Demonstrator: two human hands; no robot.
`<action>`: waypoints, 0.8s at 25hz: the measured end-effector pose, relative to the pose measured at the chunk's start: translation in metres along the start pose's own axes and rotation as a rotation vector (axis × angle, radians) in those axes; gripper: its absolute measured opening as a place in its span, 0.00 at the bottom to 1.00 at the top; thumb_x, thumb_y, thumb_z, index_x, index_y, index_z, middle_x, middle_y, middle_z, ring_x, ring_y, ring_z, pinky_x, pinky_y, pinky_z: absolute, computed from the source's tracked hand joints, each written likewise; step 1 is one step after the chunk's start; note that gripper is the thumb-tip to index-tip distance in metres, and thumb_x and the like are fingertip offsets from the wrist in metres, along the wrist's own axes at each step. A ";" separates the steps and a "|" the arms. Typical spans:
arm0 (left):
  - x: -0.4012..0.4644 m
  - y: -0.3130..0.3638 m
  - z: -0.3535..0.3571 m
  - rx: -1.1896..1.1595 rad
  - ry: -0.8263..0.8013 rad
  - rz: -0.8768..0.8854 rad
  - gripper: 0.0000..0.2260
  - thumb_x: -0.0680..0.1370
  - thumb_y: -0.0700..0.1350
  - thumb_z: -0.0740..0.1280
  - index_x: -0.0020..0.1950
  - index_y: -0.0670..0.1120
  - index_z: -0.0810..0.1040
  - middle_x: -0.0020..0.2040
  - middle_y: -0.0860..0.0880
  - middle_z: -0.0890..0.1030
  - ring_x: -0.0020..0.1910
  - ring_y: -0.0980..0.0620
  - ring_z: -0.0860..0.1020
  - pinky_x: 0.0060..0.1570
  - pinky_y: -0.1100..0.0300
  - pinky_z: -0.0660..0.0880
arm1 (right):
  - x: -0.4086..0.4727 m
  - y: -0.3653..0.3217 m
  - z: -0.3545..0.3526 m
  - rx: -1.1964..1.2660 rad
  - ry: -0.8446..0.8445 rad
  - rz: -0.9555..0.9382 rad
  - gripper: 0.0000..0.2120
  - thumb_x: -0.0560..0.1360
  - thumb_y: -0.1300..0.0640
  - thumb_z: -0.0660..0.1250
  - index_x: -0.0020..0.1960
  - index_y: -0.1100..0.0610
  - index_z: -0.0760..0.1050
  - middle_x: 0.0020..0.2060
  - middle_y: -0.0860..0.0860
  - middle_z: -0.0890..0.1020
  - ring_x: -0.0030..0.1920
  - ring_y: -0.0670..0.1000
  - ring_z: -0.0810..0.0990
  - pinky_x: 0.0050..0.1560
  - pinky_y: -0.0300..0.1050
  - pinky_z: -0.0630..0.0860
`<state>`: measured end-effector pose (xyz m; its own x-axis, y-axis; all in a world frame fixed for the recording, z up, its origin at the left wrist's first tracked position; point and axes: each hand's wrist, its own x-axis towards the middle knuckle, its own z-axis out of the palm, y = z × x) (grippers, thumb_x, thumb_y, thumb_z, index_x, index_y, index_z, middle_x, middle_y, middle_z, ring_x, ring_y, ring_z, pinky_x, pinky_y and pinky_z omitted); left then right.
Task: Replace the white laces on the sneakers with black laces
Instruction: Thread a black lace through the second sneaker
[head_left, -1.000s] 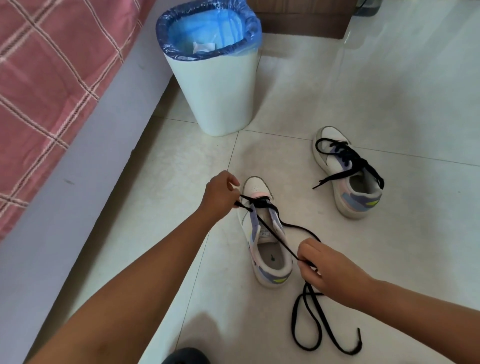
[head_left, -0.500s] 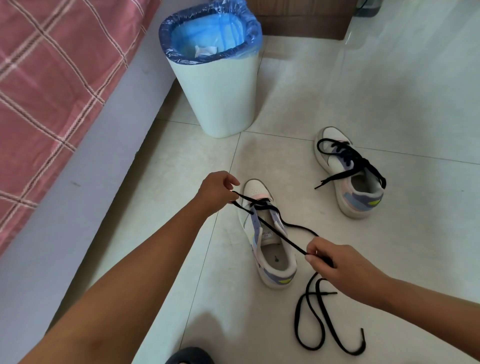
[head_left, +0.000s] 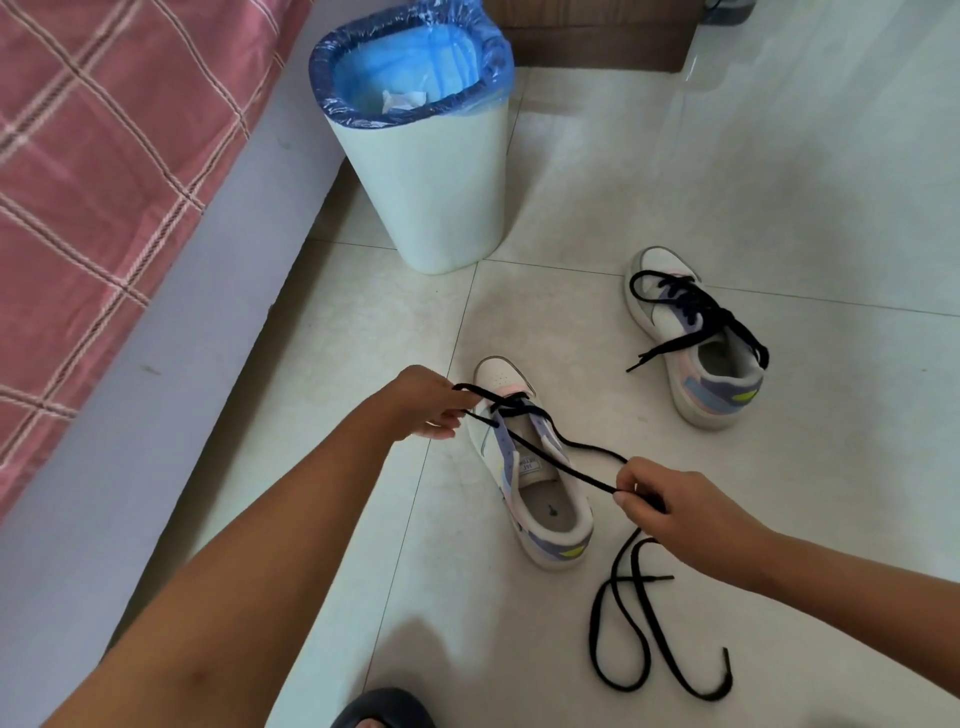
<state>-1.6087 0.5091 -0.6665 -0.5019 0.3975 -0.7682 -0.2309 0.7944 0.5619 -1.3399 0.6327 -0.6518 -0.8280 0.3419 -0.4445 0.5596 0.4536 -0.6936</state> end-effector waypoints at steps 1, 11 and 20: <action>-0.003 -0.001 -0.004 -0.064 -0.068 -0.006 0.08 0.73 0.41 0.72 0.45 0.38 0.78 0.38 0.45 0.79 0.37 0.52 0.78 0.40 0.58 0.80 | -0.001 -0.001 -0.001 -0.016 -0.010 -0.008 0.09 0.78 0.55 0.62 0.39 0.49 0.68 0.26 0.47 0.71 0.27 0.45 0.65 0.31 0.37 0.65; -0.015 -0.002 -0.007 -0.066 -0.065 0.204 0.06 0.77 0.41 0.66 0.47 0.39 0.80 0.42 0.44 0.82 0.41 0.51 0.82 0.45 0.55 0.81 | -0.003 -0.017 0.005 -0.425 -0.064 -0.114 0.08 0.79 0.53 0.58 0.43 0.54 0.62 0.28 0.47 0.66 0.32 0.52 0.67 0.34 0.44 0.63; -0.010 -0.013 0.009 0.767 0.426 0.561 0.05 0.76 0.39 0.61 0.49 0.40 0.75 0.46 0.44 0.79 0.45 0.44 0.76 0.43 0.53 0.72 | -0.001 -0.011 0.000 -0.358 0.003 -0.046 0.09 0.78 0.55 0.60 0.41 0.54 0.63 0.31 0.51 0.74 0.32 0.52 0.68 0.35 0.45 0.67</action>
<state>-1.5935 0.4993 -0.6690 -0.6606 0.7232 -0.2014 0.6433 0.6836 0.3448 -1.3453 0.6268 -0.6435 -0.8527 0.3169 -0.4153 0.4993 0.7281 -0.4696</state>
